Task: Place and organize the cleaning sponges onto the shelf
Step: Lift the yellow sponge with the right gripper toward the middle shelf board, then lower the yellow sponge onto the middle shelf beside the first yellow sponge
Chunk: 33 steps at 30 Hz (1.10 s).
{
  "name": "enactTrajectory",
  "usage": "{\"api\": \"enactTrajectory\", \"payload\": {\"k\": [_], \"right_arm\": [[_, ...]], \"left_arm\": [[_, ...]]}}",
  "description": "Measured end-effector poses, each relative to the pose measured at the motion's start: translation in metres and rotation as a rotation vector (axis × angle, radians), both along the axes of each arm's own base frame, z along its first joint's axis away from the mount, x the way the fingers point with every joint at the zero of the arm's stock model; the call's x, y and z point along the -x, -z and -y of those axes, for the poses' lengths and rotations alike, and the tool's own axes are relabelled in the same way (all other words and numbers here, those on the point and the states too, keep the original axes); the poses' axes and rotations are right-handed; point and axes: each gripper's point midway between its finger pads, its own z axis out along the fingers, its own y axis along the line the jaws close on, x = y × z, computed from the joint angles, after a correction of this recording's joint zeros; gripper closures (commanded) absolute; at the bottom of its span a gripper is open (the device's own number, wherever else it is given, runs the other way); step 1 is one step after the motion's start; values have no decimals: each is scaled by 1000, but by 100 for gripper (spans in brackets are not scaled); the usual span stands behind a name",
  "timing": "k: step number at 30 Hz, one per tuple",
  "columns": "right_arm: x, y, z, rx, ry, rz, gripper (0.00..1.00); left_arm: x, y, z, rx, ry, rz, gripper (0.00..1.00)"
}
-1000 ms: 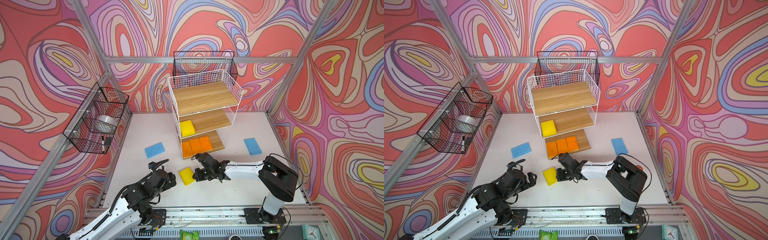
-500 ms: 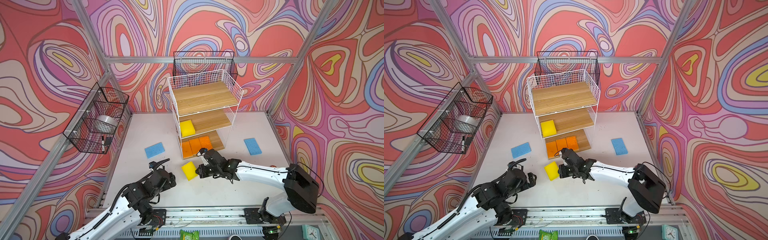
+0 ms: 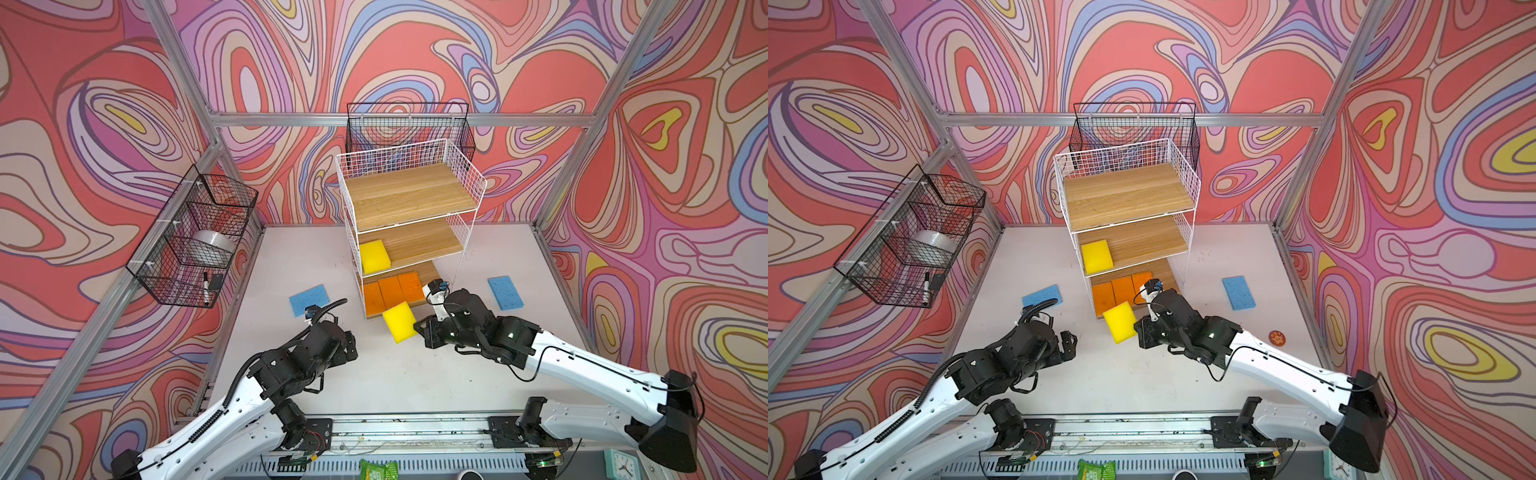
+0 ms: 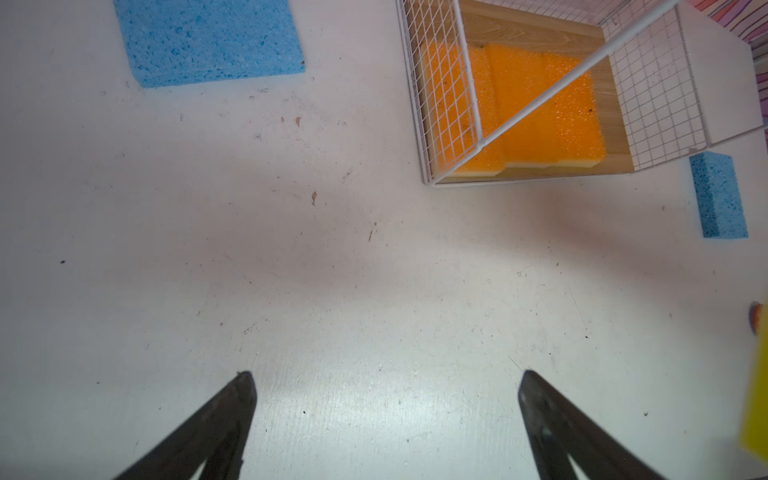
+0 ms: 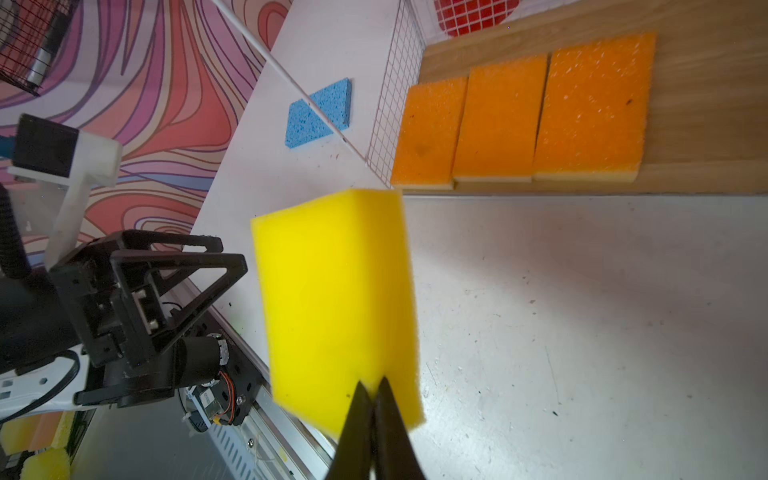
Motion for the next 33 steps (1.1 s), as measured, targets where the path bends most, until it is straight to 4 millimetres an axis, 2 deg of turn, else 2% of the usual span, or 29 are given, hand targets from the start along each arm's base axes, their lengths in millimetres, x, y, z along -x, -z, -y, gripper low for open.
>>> {"api": "enactTrajectory", "payload": {"k": [6,16,24,33], "right_arm": [[-11,-24,23,-11,56,47,100],[-41,-66,30,-49,108,119,100],[-72,-72,34,-46,134,127,100],[-93,-82,20,-76,102,146,100]], "left_arm": [[-3,-6,-2,-17,7,25,0],[-3,-9,-3,-15,10,39,0],[-2,-9,-4,-8,10,46,0],[0,1,-7,-34,12,28,0]]}}
